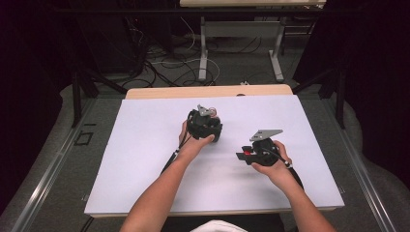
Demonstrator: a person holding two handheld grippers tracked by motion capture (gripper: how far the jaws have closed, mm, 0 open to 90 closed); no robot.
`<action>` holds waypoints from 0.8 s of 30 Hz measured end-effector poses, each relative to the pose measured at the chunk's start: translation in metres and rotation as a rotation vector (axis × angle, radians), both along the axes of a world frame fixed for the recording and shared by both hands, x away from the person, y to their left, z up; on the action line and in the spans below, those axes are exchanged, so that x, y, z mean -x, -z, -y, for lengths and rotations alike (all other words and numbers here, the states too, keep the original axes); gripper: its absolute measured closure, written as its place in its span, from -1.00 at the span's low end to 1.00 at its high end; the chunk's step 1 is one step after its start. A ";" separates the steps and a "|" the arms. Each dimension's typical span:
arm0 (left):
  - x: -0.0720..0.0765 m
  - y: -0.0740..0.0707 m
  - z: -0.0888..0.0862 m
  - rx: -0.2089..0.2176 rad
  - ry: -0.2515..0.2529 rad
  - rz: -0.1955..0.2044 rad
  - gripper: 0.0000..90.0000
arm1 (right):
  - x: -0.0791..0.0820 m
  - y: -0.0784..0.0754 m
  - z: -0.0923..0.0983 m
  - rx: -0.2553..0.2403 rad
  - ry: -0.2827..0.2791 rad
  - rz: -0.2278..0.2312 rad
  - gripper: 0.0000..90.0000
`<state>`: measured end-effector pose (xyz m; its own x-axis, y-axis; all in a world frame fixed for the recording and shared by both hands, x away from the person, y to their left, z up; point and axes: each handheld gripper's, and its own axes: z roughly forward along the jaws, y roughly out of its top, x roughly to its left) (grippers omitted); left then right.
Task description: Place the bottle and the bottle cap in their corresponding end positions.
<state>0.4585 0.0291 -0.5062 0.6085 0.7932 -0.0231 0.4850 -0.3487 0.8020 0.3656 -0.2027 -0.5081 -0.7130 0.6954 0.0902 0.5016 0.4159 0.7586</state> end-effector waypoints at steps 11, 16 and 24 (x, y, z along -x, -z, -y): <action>0.000 0.000 -0.002 0.044 -0.008 -0.016 -0.41 | 0.000 0.001 -0.001 0.014 -0.008 0.005 0.36; 0.005 -0.003 -0.007 0.055 -0.009 -0.005 -0.58 | 0.000 0.003 -0.004 0.017 -0.011 0.002 0.36; 0.012 -0.004 -0.019 0.093 0.000 -0.041 -0.83 | -0.001 0.010 -0.014 0.022 -0.030 0.006 0.36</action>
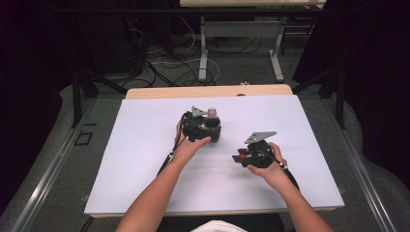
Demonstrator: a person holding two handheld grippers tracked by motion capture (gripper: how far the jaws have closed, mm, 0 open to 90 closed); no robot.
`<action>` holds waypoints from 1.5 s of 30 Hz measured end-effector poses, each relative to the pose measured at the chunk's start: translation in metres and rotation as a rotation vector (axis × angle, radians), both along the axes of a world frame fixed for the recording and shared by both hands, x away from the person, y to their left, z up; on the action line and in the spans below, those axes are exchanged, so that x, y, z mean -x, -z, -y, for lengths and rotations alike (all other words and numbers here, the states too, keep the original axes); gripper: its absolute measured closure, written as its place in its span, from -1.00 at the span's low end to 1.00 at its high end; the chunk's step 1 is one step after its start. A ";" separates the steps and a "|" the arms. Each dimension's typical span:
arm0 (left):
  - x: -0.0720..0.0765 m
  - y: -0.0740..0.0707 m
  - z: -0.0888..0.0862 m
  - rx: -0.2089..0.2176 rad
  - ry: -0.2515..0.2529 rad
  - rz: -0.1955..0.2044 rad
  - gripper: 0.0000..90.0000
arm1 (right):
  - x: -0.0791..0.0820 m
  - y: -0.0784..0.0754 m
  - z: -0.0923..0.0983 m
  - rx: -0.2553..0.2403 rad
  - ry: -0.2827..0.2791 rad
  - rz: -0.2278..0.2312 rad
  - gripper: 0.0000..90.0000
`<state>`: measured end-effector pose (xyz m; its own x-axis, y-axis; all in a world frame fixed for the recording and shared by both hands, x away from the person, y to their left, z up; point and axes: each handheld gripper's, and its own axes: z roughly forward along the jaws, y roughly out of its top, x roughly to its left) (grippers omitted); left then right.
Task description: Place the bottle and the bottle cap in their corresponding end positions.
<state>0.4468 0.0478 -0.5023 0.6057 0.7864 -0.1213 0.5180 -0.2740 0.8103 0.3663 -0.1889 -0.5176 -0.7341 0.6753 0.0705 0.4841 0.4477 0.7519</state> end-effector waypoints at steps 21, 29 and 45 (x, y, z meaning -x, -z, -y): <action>0.053 -0.009 -0.060 0.113 -0.047 -0.023 -0.98 | -0.009 0.006 -0.044 -0.002 -0.076 -0.030 0.36; 0.071 -0.008 -0.083 0.092 -0.063 -0.017 -0.98 | -0.015 0.011 -0.069 -0.017 -0.131 -0.020 0.36; 0.069 -0.012 -0.100 0.119 -0.101 -0.010 -0.98 | -0.011 0.034 -0.095 0.088 -0.188 -0.044 0.35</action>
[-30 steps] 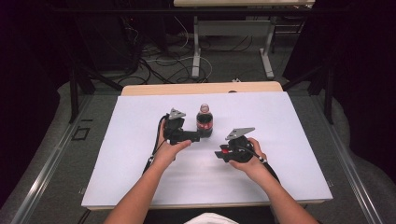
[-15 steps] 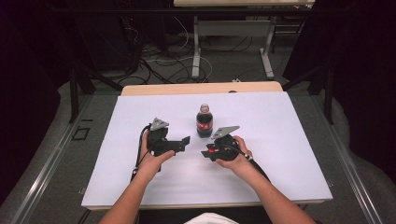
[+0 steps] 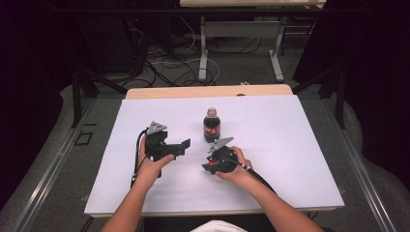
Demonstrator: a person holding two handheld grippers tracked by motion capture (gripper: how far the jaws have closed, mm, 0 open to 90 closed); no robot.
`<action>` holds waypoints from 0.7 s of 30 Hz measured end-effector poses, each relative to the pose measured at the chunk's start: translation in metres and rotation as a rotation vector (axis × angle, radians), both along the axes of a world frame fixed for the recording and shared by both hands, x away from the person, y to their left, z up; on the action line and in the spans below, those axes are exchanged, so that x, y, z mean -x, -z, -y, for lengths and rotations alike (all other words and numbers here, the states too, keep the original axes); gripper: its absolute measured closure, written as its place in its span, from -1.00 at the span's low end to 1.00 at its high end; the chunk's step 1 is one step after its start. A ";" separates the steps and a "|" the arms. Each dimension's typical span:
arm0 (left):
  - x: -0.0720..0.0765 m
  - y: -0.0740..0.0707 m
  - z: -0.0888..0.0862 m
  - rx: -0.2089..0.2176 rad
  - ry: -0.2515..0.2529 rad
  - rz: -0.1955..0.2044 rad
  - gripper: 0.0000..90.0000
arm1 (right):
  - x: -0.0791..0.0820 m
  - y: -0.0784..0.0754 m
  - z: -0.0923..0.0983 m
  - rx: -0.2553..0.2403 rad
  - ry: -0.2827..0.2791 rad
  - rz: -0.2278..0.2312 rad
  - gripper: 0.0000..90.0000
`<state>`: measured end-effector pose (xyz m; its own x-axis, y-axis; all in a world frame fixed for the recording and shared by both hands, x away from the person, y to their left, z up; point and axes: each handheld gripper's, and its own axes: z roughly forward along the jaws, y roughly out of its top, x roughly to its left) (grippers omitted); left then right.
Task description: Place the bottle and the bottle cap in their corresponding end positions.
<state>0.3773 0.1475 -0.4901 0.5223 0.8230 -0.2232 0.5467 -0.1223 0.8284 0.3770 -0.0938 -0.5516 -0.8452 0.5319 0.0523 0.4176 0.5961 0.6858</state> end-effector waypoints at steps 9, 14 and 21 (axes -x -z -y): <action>-0.003 0.000 -0.008 0.008 -0.018 -0.010 -0.98 | -0.001 -0.005 0.005 -0.041 0.045 -0.008 -0.12; -0.003 -0.001 -0.012 0.008 -0.023 -0.018 -0.98 | -0.001 -0.018 0.018 -0.114 0.076 0.024 -0.42; -0.002 -0.003 -0.016 0.013 -0.025 -0.022 -0.98 | -0.004 -0.039 0.045 -0.122 0.145 0.056 -0.67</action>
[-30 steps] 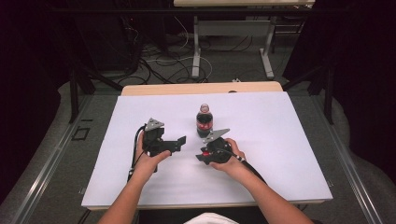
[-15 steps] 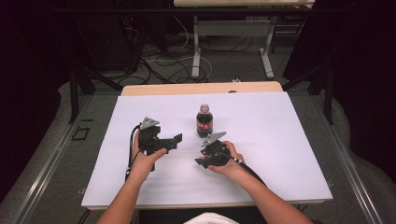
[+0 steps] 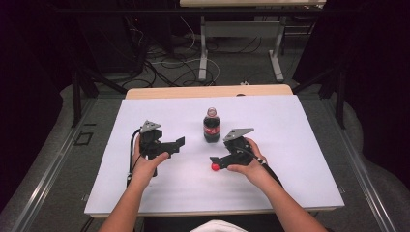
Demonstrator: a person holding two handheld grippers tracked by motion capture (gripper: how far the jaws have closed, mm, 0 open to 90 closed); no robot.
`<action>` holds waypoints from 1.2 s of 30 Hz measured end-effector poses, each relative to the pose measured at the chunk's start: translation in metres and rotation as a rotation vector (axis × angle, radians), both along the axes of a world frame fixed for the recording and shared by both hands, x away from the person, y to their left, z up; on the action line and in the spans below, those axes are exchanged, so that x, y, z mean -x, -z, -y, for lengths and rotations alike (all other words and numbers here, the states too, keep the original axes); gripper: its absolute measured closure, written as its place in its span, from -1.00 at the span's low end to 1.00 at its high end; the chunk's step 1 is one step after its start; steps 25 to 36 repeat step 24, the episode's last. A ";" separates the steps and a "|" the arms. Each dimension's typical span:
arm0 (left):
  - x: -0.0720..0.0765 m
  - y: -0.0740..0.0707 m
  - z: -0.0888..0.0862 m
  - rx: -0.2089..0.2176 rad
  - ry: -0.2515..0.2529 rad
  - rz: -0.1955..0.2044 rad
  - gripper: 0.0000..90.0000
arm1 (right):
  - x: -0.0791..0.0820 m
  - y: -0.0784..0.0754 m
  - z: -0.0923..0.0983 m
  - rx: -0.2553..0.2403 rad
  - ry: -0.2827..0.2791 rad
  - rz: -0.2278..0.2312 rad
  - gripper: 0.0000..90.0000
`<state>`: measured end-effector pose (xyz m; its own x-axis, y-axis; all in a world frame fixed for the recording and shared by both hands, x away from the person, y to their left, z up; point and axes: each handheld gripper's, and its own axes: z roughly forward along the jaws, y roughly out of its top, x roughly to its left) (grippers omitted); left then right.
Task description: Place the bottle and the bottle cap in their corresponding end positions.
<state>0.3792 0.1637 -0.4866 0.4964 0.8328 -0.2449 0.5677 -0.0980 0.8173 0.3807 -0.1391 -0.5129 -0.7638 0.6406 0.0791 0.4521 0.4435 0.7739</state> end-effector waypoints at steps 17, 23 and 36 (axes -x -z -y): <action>0.002 0.001 -0.023 -0.017 -0.072 0.006 -0.98 | -0.004 -0.020 0.089 -0.020 0.259 0.053 -1.00; 0.001 0.000 -0.031 -0.013 -0.080 -0.003 -0.98 | -0.003 -0.020 0.108 -0.041 0.308 0.046 -1.00; 0.001 -0.001 -0.032 -0.013 -0.085 -0.002 -0.98 | -0.002 -0.021 0.110 -0.047 0.314 0.038 -1.00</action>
